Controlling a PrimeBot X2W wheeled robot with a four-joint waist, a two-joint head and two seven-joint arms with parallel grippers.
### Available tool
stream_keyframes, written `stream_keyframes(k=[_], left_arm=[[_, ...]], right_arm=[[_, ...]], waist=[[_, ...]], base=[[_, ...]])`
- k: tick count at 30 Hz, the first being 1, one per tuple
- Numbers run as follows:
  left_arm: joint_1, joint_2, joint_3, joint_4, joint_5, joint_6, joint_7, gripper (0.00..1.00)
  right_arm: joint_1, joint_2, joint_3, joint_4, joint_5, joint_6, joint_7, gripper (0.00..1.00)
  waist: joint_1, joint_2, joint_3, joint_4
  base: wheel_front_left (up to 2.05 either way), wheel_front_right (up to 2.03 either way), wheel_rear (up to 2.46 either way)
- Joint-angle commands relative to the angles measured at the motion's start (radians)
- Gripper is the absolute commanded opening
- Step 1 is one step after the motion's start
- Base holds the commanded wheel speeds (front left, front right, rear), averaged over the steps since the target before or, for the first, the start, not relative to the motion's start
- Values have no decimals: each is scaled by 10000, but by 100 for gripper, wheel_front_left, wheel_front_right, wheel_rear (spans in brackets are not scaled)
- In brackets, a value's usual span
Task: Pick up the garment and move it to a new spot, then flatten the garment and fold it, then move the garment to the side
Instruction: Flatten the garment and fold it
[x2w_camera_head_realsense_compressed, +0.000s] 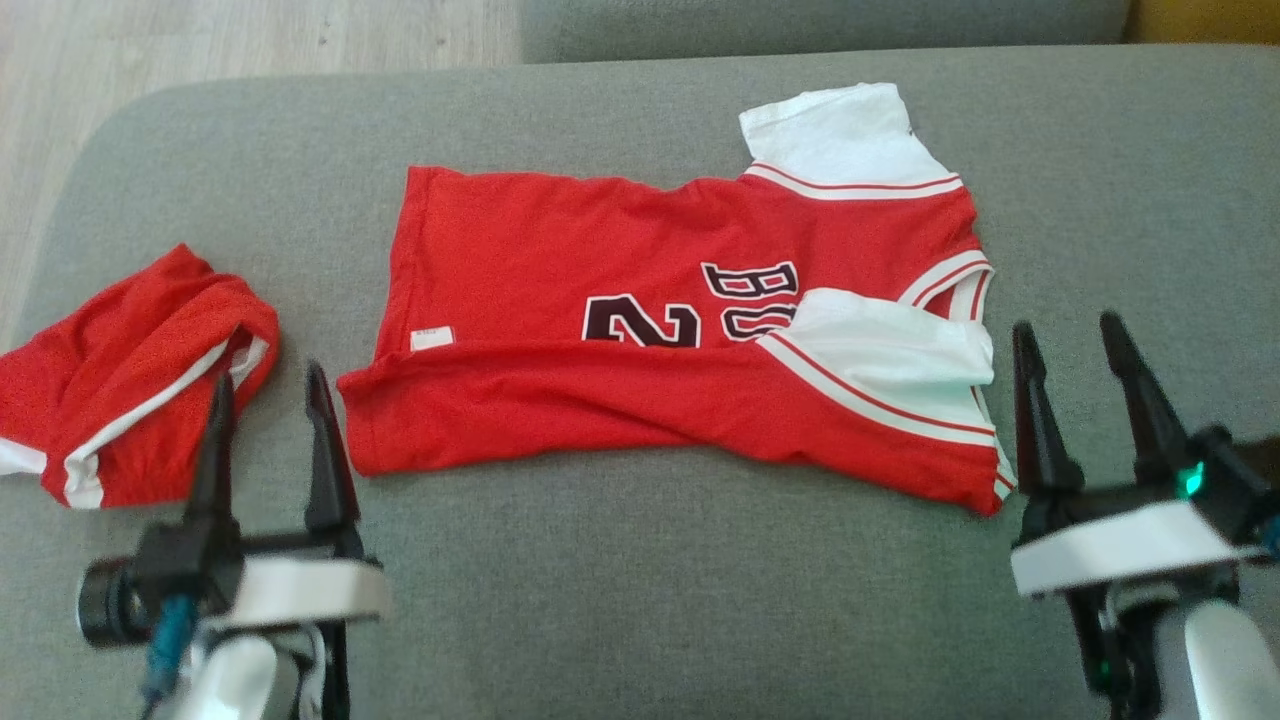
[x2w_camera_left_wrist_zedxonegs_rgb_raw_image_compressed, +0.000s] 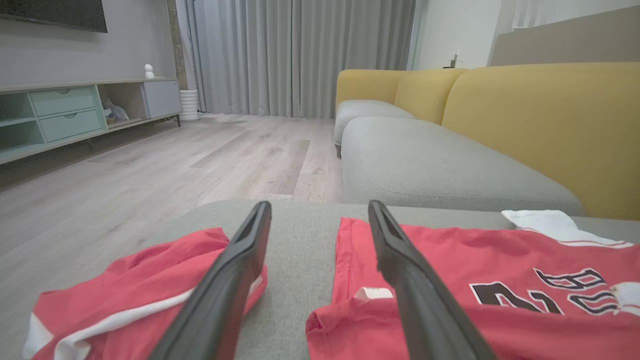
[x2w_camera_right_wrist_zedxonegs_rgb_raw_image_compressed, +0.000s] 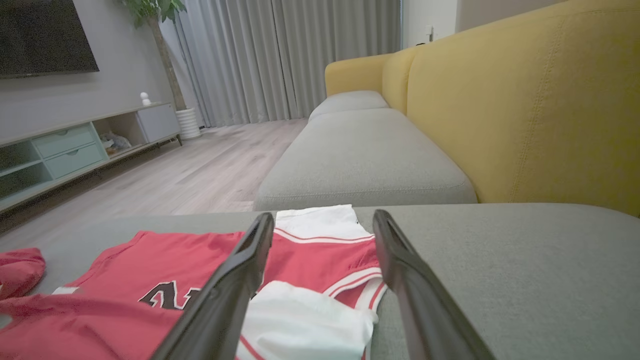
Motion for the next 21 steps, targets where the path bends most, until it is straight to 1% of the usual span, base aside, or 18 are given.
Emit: stream_keyframes(k=[1,7,11,18,21], left_arm=[[37,118,464,-301,207,38,-91,100],[497,93,346,-87,194,-140,-90,100],[450,159,343,93,74,-235,51,100],[246,254,374,169,-39,-290,201,100],[53,282,263,308,-169,-453,571,100]], right_arm=[[121,51,301,-584,-12,39,127,100],[856,108,449,-1129,104,39,568,100],[959,114,495,-1308,240,39,652,100],[888,116,475,-1347,392,39,736,100],[873,116,364,-1106,495,39,1042,100]], waist=[[2,0,-36,-15],[2,0,-3,-76],[2,0,92,-124],[2,0,195,-149],[2,0,334,-126]], base=[[0,0,0],[0,0,0],[0,0,0],[0,0,0],[0,0,0]])
